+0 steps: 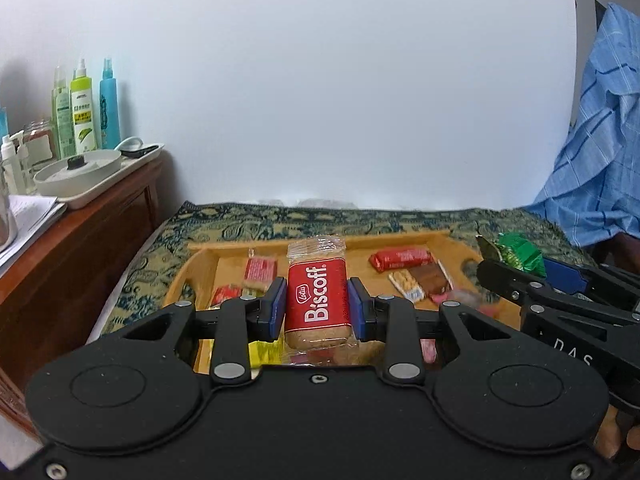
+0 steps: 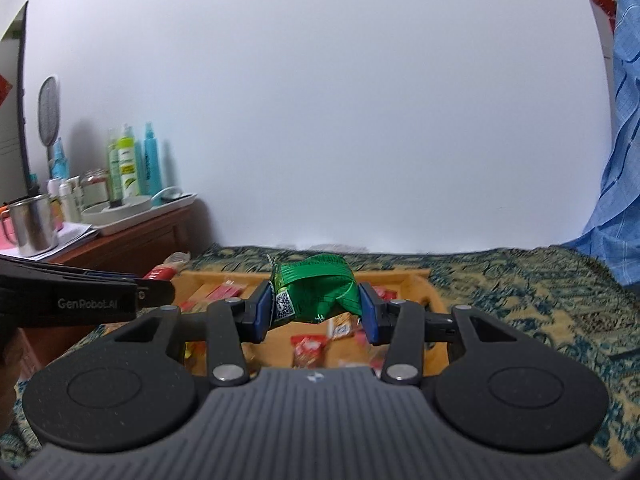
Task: Organize snacks
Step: 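Carry the Biscoff biscuit and green sweet over the tray with both tools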
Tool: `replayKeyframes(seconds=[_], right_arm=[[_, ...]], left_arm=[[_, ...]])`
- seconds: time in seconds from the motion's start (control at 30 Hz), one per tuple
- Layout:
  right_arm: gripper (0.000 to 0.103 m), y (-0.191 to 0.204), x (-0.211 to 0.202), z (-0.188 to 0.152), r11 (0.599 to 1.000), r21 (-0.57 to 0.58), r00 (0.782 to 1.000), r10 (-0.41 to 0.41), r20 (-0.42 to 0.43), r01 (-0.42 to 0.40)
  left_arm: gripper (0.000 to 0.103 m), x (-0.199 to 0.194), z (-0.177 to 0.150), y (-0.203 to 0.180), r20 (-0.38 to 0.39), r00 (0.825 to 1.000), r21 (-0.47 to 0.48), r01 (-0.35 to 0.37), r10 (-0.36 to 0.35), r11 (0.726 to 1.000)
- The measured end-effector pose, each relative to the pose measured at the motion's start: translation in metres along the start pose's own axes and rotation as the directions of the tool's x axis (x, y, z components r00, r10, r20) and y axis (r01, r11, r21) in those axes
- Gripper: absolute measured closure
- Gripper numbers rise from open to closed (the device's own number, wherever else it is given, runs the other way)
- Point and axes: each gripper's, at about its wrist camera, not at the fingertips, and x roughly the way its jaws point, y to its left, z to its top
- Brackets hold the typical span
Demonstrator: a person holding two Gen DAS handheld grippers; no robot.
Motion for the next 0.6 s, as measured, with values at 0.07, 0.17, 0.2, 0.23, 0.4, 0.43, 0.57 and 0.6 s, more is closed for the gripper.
replayKeyframes(seconds=[0.07, 0.17, 0.2, 0.23, 0.4, 0.43, 0.57, 0.6], right_arm=[[0.055, -0.004, 0.006, 0.005, 1.000, 0.004, 1.000, -0.013, 0.011, 0.013], [0.055, -0.012, 0.015, 0.012, 0.999, 0.022, 0.999, -0.031, 0.026, 0.030], [0.055, -0.015, 0.019, 0.015, 0.999, 0.030, 0.999, -0.032, 0.030, 0.031], [0.055, -0.019, 0.022, 0.017, 0.999, 0.041, 0.999, -0.032, 0.036, 0.031], [0.055, -0.027, 0.041, 0.028, 0.996, 0.082, 0.998, -0.040, 0.039, 0.037], [0.055, -0.028, 0.046, 0.030, 0.996, 0.083, 0.999, -0.036, 0.036, 0.033], [0.055, -0.027, 0.065, 0.029, 0.998, 0.060, 0.999, -0.030, 0.014, 0.029], [0.055, -0.028, 0.070, 0.027, 0.998, 0.052, 1.000, -0.024, 0.000, 0.024]], left_arm=[[0.072, 0.007, 0.008, -0.002, 0.010, 1.000, 0.003, -0.005, 0.005, 1.000], [0.072, 0.017, 0.018, -0.002, 0.023, 1.000, 0.001, 0.001, -0.001, 1.000], [0.072, 0.020, 0.022, -0.002, 0.026, 1.000, -0.001, 0.005, -0.005, 1.000], [0.072, 0.024, 0.025, -0.001, 0.029, 1.000, -0.005, 0.006, -0.006, 1.000], [0.072, 0.045, 0.038, 0.008, 0.022, 1.000, -0.034, 0.000, 0.001, 0.999], [0.072, 0.050, 0.040, 0.010, 0.015, 1.000, -0.038, -0.005, 0.006, 0.999], [0.072, 0.075, 0.038, 0.016, -0.030, 0.999, -0.059, -0.017, 0.015, 0.998], [0.072, 0.082, 0.037, 0.017, -0.045, 0.999, -0.062, -0.022, 0.019, 0.998]])
